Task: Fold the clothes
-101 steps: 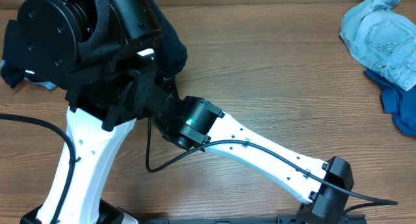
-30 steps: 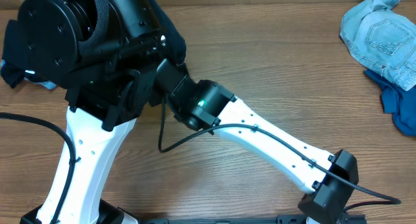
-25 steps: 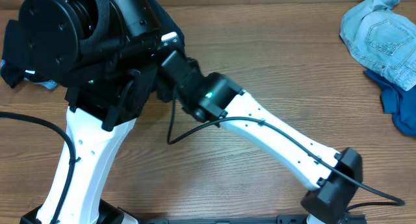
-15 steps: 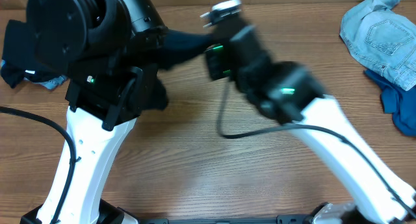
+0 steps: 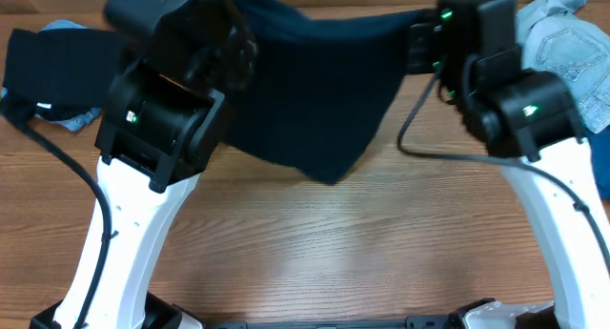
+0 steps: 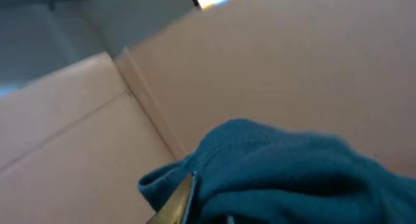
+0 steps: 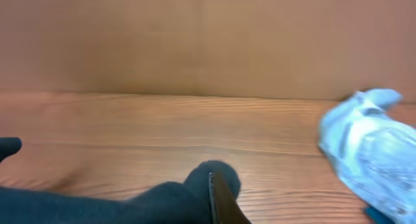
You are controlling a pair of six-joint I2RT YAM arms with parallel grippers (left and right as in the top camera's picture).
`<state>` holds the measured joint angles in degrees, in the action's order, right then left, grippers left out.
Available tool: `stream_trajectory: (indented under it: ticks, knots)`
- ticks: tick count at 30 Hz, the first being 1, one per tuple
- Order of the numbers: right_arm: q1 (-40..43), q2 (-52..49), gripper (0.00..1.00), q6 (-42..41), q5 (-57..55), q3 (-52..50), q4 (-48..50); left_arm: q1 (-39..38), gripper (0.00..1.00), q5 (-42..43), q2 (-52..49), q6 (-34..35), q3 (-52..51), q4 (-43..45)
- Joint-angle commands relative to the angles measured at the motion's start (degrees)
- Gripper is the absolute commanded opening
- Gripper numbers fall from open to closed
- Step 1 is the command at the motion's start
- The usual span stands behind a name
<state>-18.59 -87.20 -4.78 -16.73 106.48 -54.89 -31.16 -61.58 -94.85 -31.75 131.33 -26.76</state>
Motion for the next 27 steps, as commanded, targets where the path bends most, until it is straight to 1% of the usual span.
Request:
stream_trajectory:
  ticks: [1,4,7,8,10,14,18,23,27]
  knots:
    - [5.88,0.20,0.04,3.78,5.46,0.48,0.72,-0.26,0.18,1.14,0.02,15.85,0.94,-11.02]
    - [9.22,0.20,0.04,6.12,10.99,0.48,1.29,-0.26,0.21,5.92,-0.02,24.52,0.94,-22.14]
    - [10.88,0.20,0.04,10.25,14.97,0.48,3.23,0.81,0.21,11.19,-0.02,32.30,0.94,-30.80]
    - [11.10,0.20,0.04,10.71,14.97,0.48,4.33,1.84,0.21,13.73,-0.02,34.51,0.94,-33.24]
    - [11.13,0.20,0.04,11.28,14.95,0.48,6.21,3.87,0.21,18.84,-0.07,35.95,0.92,-35.93]
    - [11.21,0.17,0.04,12.35,14.91,0.48,8.17,9.44,0.23,28.52,-0.87,36.11,0.87,-38.80]
    - [11.45,-0.55,0.04,12.33,13.92,0.48,9.49,14.34,0.27,35.36,-2.36,36.00,0.87,-38.95]
    - [12.59,-3.39,0.04,12.31,12.79,0.48,12.26,18.93,0.27,44.11,-4.57,32.96,0.87,-36.37]
    - [13.99,-6.32,0.04,12.33,12.81,0.48,18.08,22.14,0.27,50.60,-7.50,31.65,0.87,-30.60]
